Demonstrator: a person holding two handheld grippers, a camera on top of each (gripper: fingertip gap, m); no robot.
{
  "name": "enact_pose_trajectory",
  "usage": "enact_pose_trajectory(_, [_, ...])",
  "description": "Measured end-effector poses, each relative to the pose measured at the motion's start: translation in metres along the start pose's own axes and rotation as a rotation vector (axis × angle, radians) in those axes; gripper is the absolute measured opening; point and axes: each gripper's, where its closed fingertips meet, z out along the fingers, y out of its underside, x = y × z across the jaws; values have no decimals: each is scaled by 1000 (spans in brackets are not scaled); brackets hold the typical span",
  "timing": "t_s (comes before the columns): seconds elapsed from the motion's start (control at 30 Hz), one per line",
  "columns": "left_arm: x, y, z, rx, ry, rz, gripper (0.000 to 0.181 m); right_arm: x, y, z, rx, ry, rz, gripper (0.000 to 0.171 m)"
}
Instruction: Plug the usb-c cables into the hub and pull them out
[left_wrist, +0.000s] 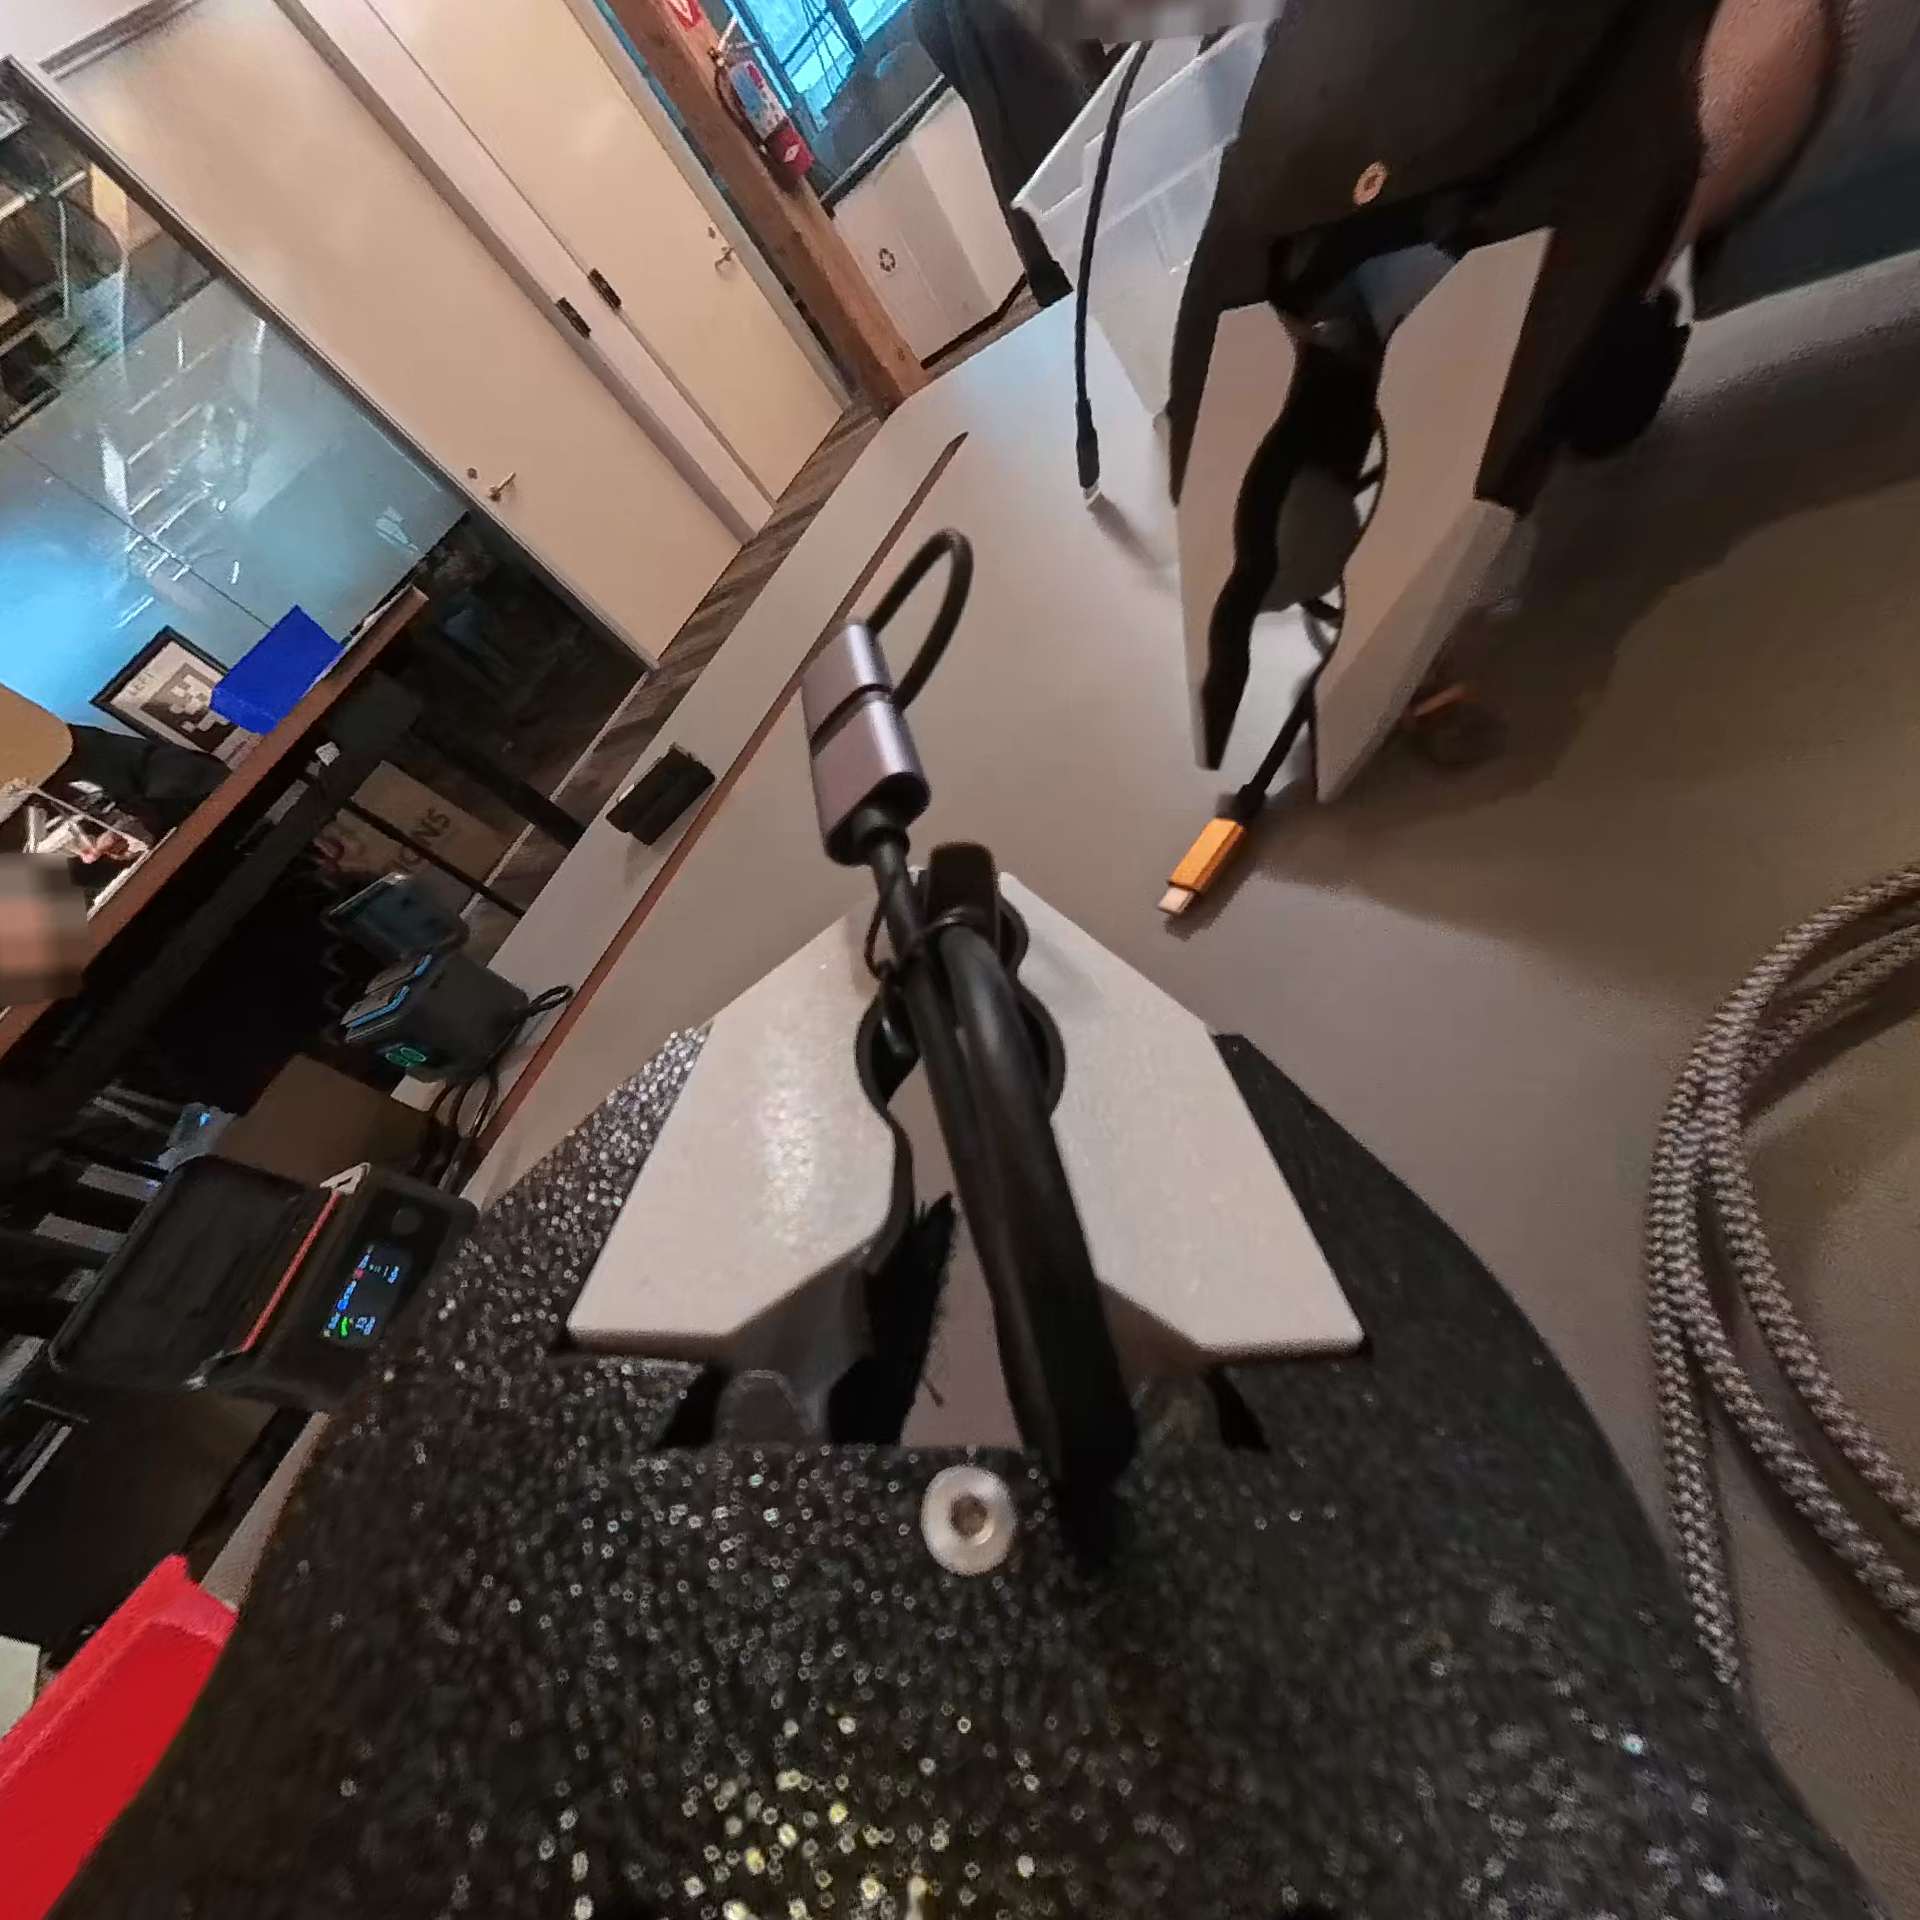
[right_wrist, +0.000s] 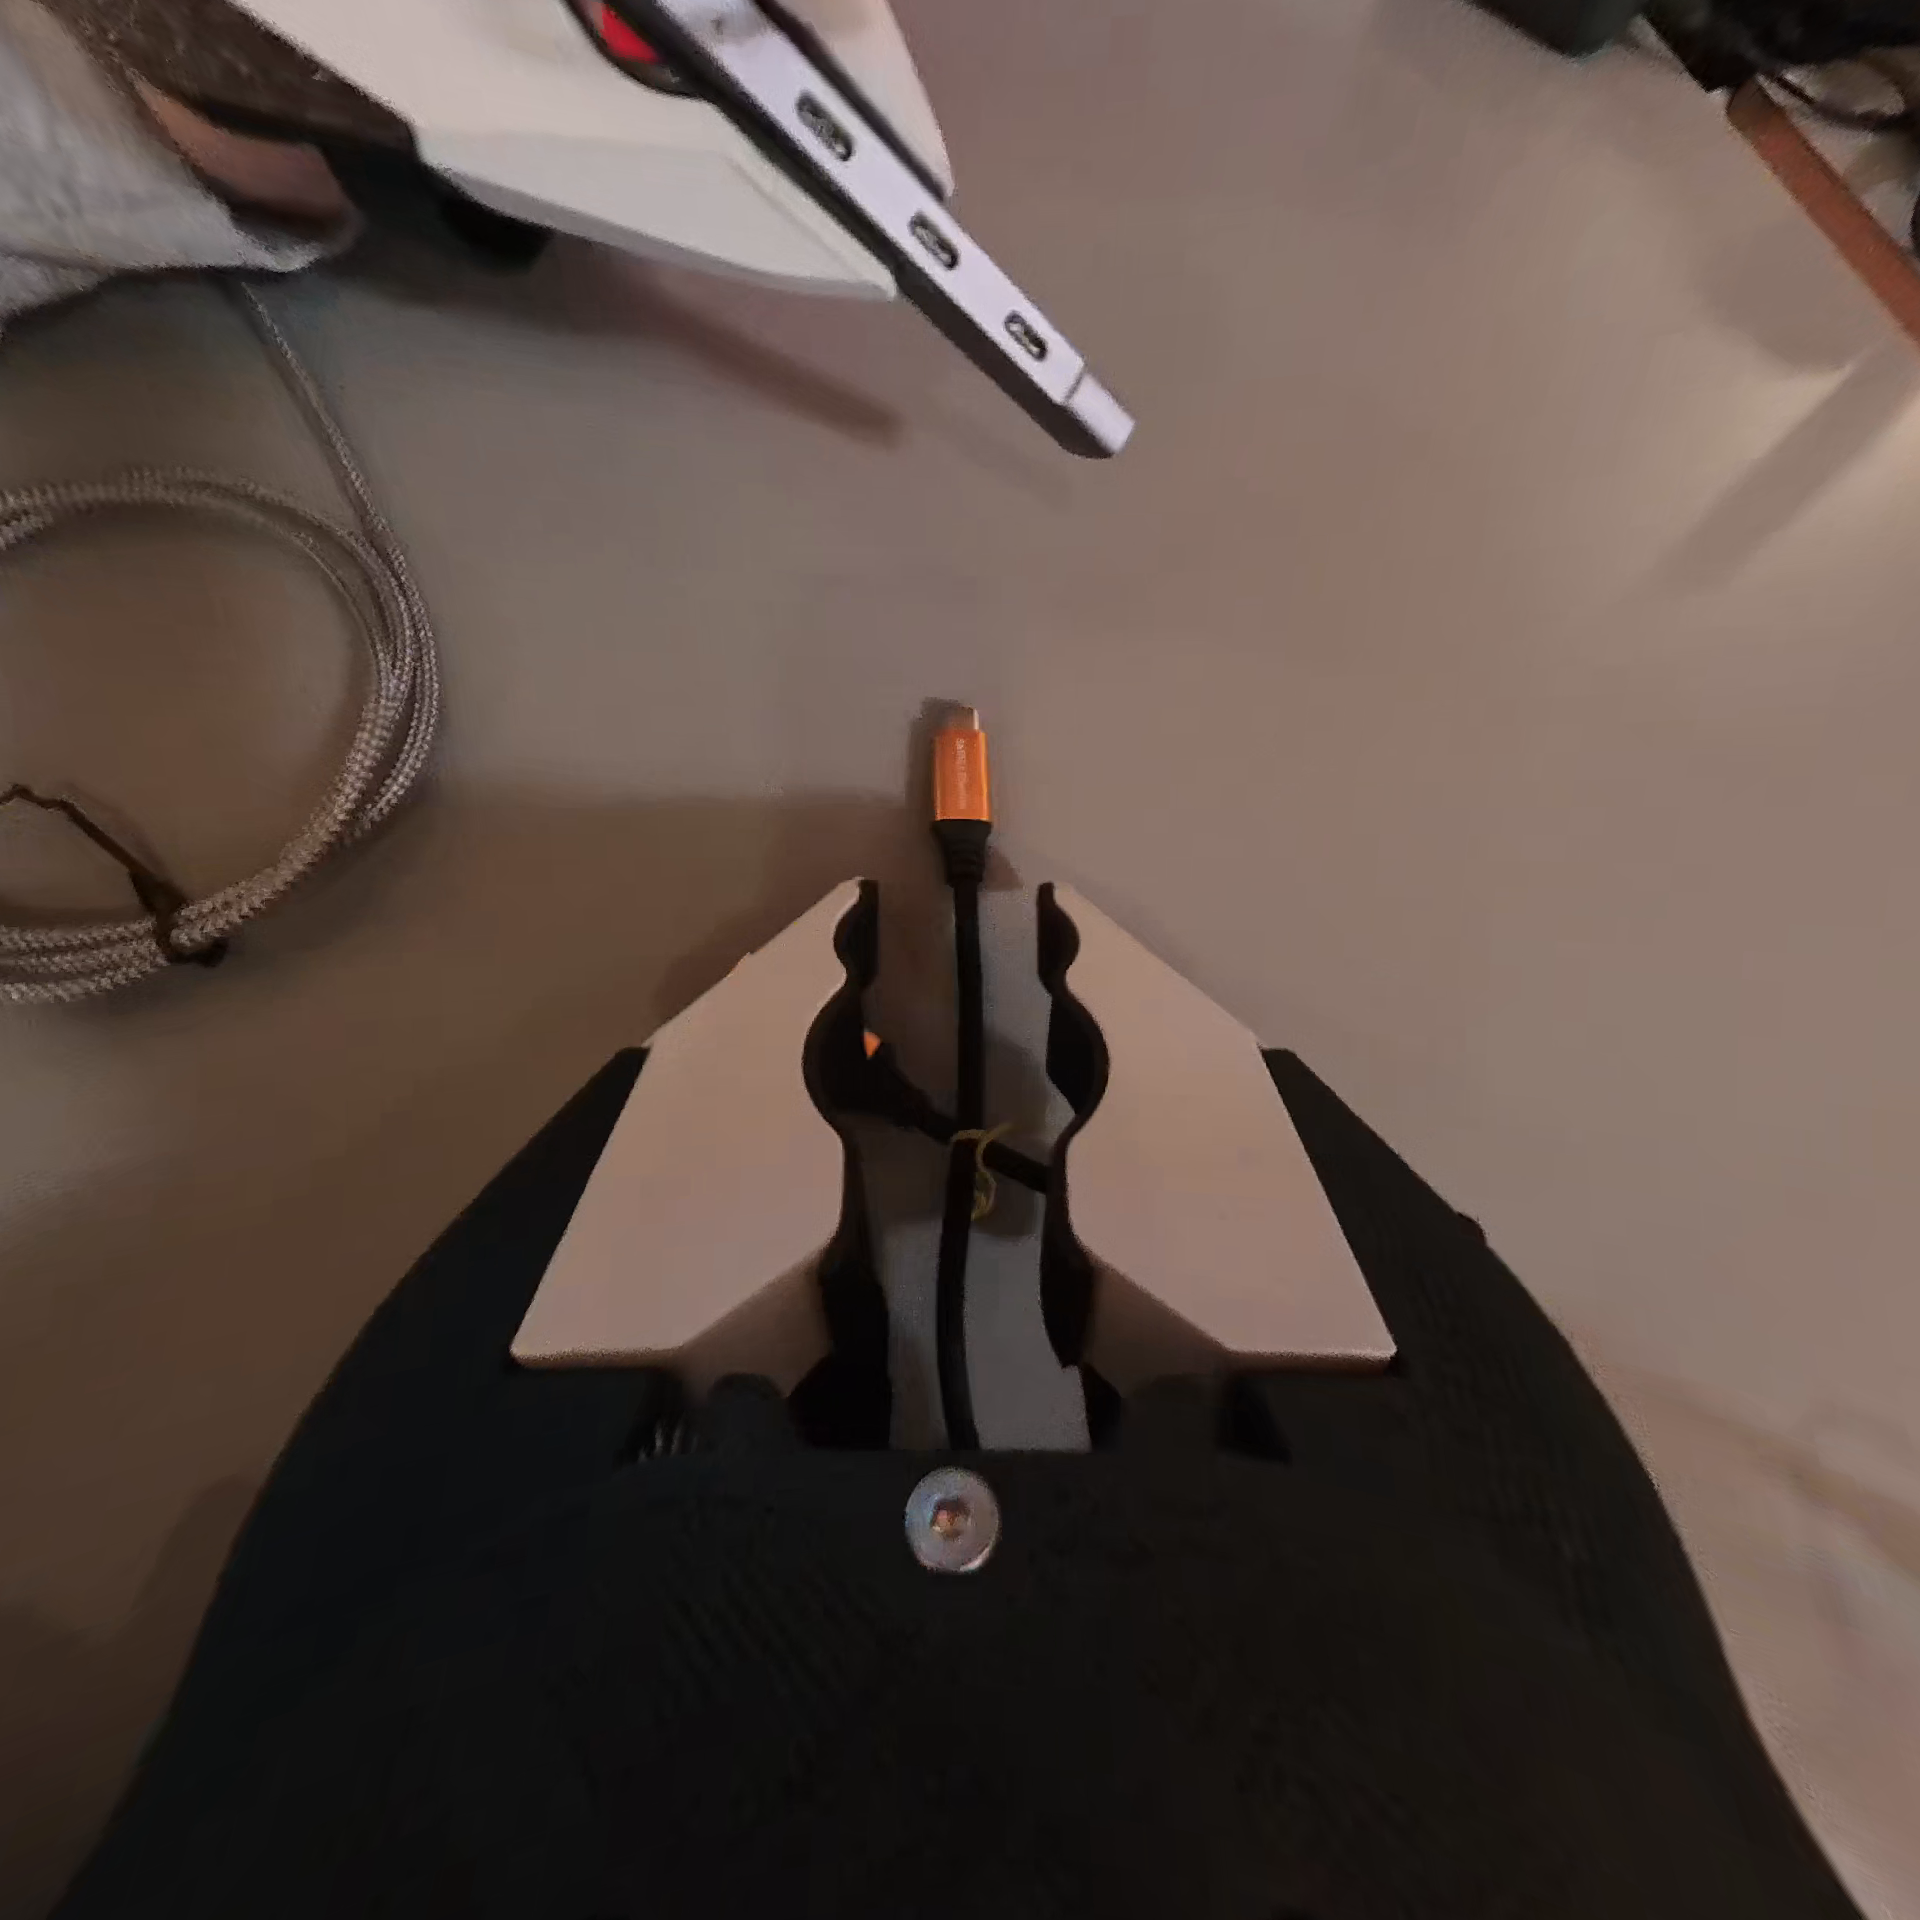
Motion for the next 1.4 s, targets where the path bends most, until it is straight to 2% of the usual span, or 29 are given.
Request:
enact_pose_trajectory(0.1, [2, 0, 0, 1, 13, 6, 7, -6, -6, 5, 40, -57, 54, 33])
enact_pose_trajectory(0.23, [6, 1, 1, -4, 42, 2, 7, -6, -5, 11, 0, -31, 47, 22])
enact_pose_trajectory(0.3, [7, 1, 1, 0, 56, -12, 6, -4, -5, 11, -22, -16, 48, 5])
enact_pose_trajectory(0.47, [6, 2, -1, -2, 69, -52, 6, 3, -20, -2, 45, 54, -46, 3])
enact_pose_trajectory(0.6, [12, 0, -1, -16, 171, -277, 7, 13, -36, -21, 80, 270, -369, 2])
enact_pose_trajectory(0.77, [30, -16, -8, -12, 429, -586, 7, 11, -56, -44, -15, 578, -901, 2])
enact_pose_trajectory(0.87, [48, -21, -17, -42, 594, -661, 7, -3, -62, -52, -64, 667, -1129, 2])
enact_pose_trajectory(0.93, [55, -17, -18, -74, 633, -655, 7, -9, -59, -54, -106, 664, -1179, 2])
enact_pose_trajectory(1.07, [58, -15, -13, -84, 595, -606, 7, -19, -56, -53, -199, 671, -1278, 2])
enact_pose_trajectory(1.23, [66, -15, -13, -101, 605, -566, 7, -21, -64, -45, -299, 836, -1527, 1])
enact_pose_trajectory(1.4, [59, -11, -11, -148, 553, -618, 7, -28, -57, -36, -309, 776, -1529, 1])
